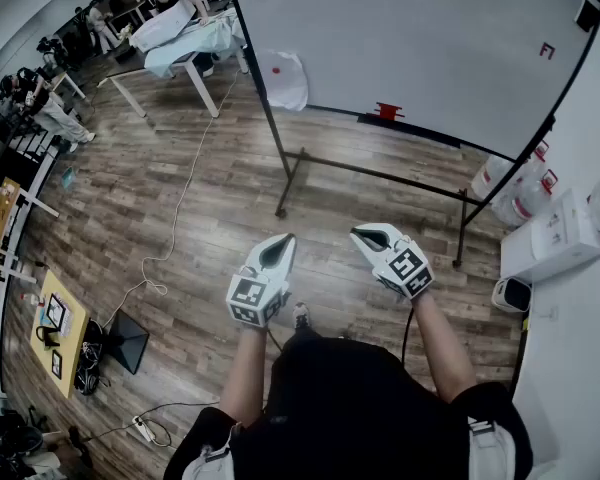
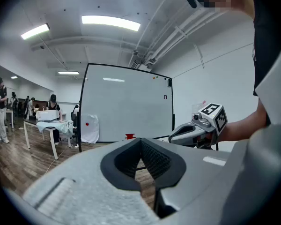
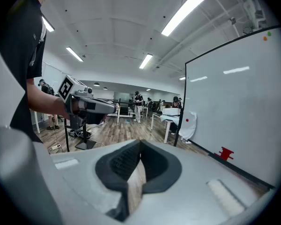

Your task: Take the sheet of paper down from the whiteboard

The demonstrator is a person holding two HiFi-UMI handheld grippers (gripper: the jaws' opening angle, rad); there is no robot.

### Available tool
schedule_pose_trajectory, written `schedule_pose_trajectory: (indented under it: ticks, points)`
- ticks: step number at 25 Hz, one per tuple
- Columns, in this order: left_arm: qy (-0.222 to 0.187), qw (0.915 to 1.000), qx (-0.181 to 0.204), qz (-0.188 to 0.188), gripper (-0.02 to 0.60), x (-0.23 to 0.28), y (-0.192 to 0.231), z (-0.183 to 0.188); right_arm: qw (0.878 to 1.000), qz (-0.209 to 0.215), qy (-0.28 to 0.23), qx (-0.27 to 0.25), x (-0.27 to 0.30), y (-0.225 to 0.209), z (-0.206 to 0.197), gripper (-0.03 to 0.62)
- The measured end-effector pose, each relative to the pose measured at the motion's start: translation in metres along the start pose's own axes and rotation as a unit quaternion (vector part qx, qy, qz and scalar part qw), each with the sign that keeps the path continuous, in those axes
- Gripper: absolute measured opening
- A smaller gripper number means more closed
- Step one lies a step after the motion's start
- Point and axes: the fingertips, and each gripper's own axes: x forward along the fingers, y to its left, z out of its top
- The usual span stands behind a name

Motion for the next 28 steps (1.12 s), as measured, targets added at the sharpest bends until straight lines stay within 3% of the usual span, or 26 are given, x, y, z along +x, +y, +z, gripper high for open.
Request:
schedule_pose_trajectory:
  ticks: [28]
  points:
    - [-0.002, 0.9999, -0.002, -0.014, 0.009, -0.0041, 0.0018, -0.0034, 1.000, -0.009, -0.012, 0.018, 0.0060, 0.0047, -0.0005, 0.003]
